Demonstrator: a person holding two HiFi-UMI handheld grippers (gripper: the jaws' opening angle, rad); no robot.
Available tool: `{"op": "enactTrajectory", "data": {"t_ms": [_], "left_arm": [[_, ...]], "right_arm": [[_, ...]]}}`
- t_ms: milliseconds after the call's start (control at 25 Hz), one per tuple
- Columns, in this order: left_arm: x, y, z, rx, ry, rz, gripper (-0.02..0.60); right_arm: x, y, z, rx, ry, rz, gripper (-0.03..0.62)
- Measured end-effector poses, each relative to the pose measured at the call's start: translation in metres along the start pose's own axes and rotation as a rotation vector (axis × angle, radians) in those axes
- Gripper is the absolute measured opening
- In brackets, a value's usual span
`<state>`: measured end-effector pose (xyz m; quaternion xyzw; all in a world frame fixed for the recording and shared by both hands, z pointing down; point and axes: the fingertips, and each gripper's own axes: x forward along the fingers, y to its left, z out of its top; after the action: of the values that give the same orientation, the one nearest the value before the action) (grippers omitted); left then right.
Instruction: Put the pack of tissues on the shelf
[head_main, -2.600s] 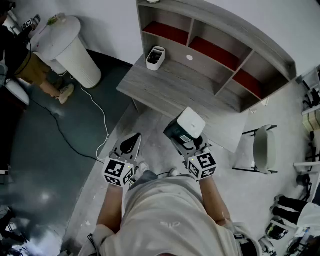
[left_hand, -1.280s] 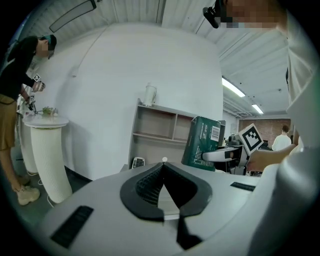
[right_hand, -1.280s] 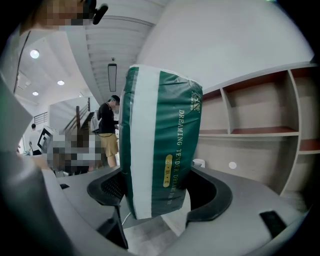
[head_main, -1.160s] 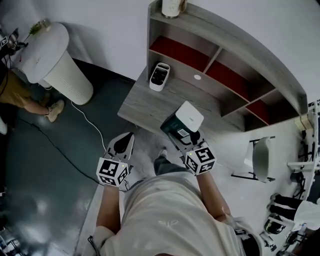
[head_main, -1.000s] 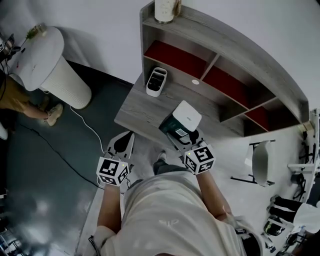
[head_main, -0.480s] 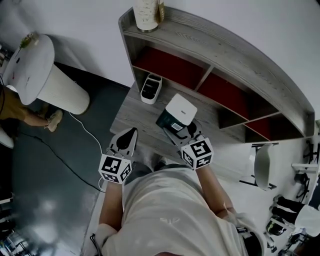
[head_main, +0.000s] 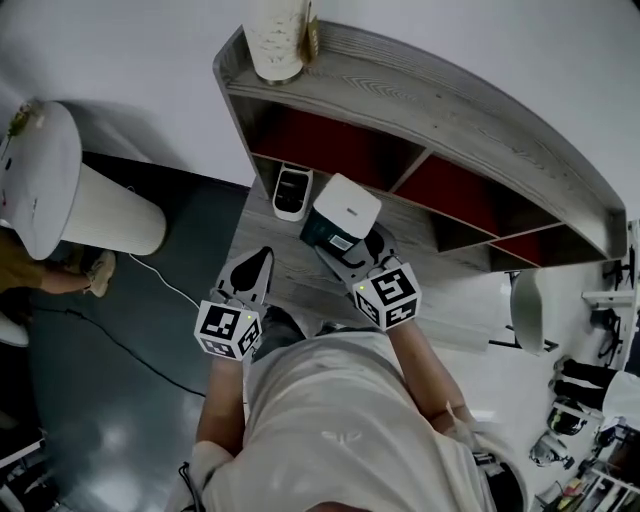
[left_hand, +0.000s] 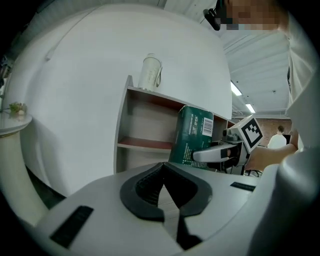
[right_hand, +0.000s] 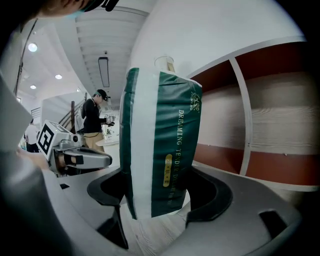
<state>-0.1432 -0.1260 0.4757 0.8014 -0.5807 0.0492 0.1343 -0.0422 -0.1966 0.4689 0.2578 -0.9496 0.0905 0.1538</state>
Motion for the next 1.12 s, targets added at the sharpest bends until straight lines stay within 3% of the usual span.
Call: {"op": "enactTrajectory", "data": {"t_ms": [280,600,1120], "left_arm": [[0.026,0.037,0.02,0.029,0.005,-0.134,0.015],[0.038,0.07,0.028,0.048,0.01,-0.233,0.015],[0.028,0.114,0.028,0.05,0.024,-0.254,0.015]], "right_arm": [[0.04,-0.009,0.025,0.008,-0.005,-0.113,0.379],[0.077,-0.019,0.056,-0.017,-0.024,-0.225,0.379],[0.127,-0.053,0.069,-0.011,-0.013,-0.347,0.38]]}}
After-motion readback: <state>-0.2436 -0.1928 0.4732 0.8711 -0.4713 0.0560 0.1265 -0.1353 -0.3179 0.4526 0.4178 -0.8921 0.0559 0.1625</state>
